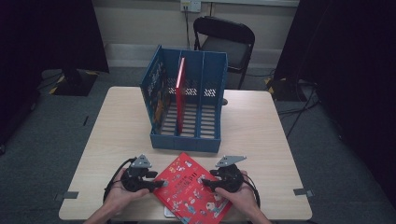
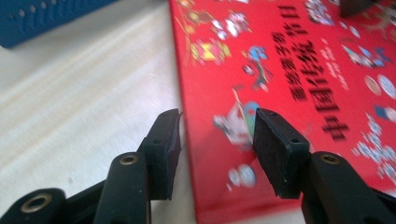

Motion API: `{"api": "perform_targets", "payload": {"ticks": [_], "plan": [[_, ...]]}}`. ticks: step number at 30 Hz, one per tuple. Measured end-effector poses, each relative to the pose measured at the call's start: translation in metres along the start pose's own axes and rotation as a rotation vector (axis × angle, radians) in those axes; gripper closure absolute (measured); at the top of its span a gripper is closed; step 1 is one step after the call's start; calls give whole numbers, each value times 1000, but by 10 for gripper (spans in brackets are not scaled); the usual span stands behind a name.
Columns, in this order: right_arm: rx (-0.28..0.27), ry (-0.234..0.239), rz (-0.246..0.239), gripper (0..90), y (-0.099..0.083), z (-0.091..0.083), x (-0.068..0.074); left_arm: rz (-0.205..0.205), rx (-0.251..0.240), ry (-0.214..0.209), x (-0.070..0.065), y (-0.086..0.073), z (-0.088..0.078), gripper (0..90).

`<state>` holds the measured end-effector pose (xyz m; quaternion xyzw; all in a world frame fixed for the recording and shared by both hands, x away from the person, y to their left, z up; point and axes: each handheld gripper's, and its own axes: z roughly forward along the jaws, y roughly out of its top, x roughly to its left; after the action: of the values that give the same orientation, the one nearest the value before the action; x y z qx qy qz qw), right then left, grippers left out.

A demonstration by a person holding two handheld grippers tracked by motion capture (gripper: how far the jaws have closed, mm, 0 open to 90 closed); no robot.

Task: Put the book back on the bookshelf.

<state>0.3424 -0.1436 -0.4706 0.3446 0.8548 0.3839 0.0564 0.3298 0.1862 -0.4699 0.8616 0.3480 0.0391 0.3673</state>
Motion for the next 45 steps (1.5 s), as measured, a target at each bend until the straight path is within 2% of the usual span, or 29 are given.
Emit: {"api": "perform_targets", "payload": {"ticks": [1,4,6,8,12,17,19,22,24,26,29,32,35,39,41,43,45], "plan": [[1,-1,1,486,0,0,0,11,10,-7,-2,-1,-1,510],[-1,0,-1,489,-1,0,0,30,7,6,-7,-7,-5,463],[-3,-1,-3,489,-1,0,0,19,17,-12,-6,-12,-10,460],[-5,0,-1,489,-1,0,0,17,7,-1,-5,-18,-12,448],[-3,0,0,493,-1,0,0,14,5,-32,-1,-19,-12,451],[-1,-11,7,503,-1,-1,1,40,8,-25,1,-18,-10,454],[-5,-14,6,510,-2,-2,1,30,5,-31,1,-18,-10,460],[-4,-23,0,520,-2,-3,1,45,7,-30,1,-17,-11,471],[-6,-28,-4,522,-3,-3,2,27,3,-42,0,-19,-13,467],[-6,-32,-6,524,-3,-3,2,32,22,-67,-1,-21,-16,435],[-6,-32,-1,525,-3,-4,2,58,32,-48,-4,-22,-16,428],[-8,-33,-1,529,-4,-4,2,76,69,-31,-3,-24,-12,406],[-10,-38,-4,529,-4,-5,3,62,67,-13,-1,-23,-11,338],[-7,-44,-7,529,-5,-7,3,55,47,5,1,-21,-9,332],[-14,-48,-11,529,-7,-7,4,37,38,3,3,-17,-8,320],[-14,-57,-17,529,-7,-8,5,14,7,14,4,-12,-7,324],[-17,-67,-19,529,-8,-9,7,20,2,39,2,-9,-4,388]]}}
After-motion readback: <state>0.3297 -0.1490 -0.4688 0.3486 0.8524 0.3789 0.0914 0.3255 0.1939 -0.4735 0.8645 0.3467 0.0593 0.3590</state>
